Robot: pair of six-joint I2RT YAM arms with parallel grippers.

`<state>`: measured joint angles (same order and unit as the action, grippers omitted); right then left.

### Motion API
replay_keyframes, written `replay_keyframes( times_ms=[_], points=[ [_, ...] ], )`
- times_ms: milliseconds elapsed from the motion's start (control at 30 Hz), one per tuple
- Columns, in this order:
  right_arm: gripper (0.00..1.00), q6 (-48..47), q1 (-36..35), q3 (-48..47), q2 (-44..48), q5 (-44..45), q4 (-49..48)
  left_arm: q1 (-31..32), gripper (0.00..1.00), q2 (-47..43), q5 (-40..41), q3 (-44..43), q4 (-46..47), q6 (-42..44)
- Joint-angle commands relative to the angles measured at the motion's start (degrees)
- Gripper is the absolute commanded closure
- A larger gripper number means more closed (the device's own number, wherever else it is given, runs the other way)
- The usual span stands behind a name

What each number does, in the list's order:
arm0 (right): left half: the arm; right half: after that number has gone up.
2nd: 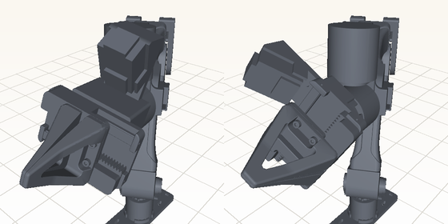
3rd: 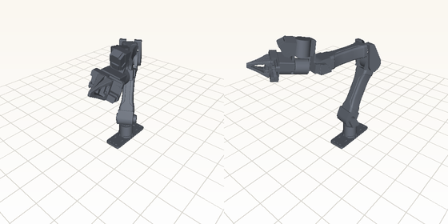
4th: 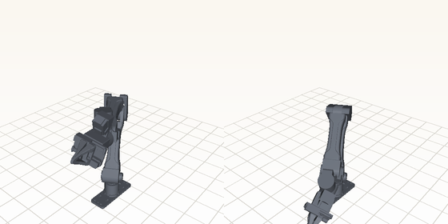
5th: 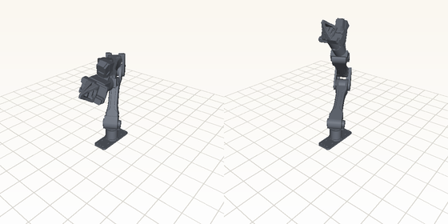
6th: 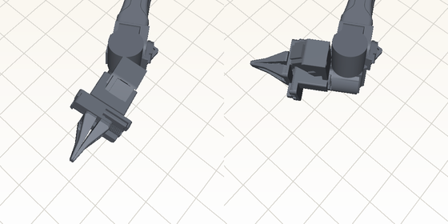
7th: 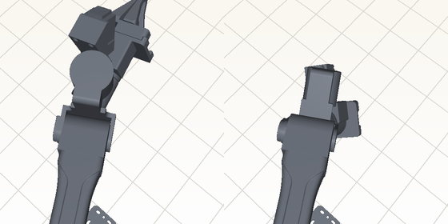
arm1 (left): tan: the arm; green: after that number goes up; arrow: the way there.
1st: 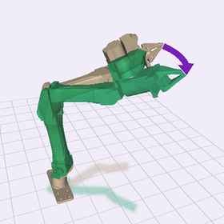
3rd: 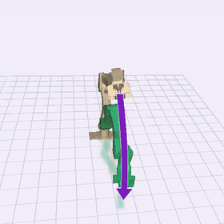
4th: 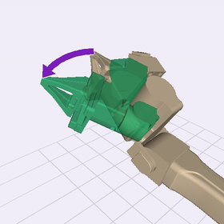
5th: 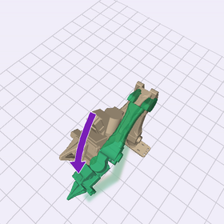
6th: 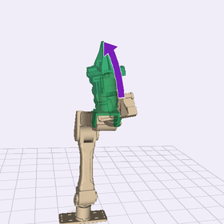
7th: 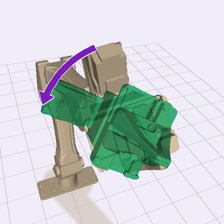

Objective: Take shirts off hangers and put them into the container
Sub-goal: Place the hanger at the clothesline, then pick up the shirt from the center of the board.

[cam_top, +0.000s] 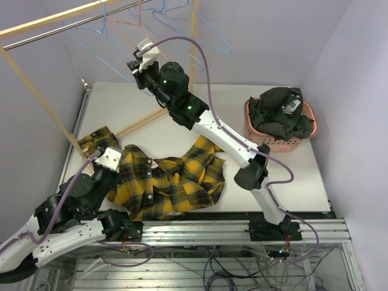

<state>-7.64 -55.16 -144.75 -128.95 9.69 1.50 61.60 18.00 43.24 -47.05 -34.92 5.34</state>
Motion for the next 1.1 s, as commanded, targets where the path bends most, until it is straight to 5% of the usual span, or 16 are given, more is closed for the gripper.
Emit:
replay_keyframes(
  times_ms=[0, 100, 267, 400, 667, 733, 1067],
  points=[
    [1.00, -0.2, -0.2, -0.3, -0.3, -0.6, -1.8, -0.1, 0.90, -0.2, -0.5, 0.4, 2.1, 0.2],
    [0.90, -0.1, -0.2, 3.3, 2.1, -1.2, -1.6, -0.1, 0.90, 0.0, -0.5, 0.4, 2.1, 0.2],
    [0.51, -0.8, -0.5, 10.7, 8.6, -2.4, 2.1, 0.0, 0.84, -0.1, -0.3, 0.6, 2.2, 0.2],
    [0.37, 0.2, -1.0, 23.4, 20.4, -3.9, 2.5, 0.0, 0.81, 0.2, 0.1, 0.6, 2.2, 0.1],
    [0.31, 6.3, -1.4, 46.3, 38.9, -10.9, 10.7, 0.1, 0.81, 1.3, 0.0, 0.7, 2.1, 0.3],
    [0.19, 8.5, -1.5, 53.3, 42.1, -12.4, 11.6, 0.1, 0.81, 1.5, 0.1, 0.6, 2.1, 0.4],
    [0.04, 22.2, -4.1, 86.2, 47.4, -15.1, -3.6, 0.2, 0.82, 1.6, 0.2, 0.6, 2.2, 0.3]
  ],
)
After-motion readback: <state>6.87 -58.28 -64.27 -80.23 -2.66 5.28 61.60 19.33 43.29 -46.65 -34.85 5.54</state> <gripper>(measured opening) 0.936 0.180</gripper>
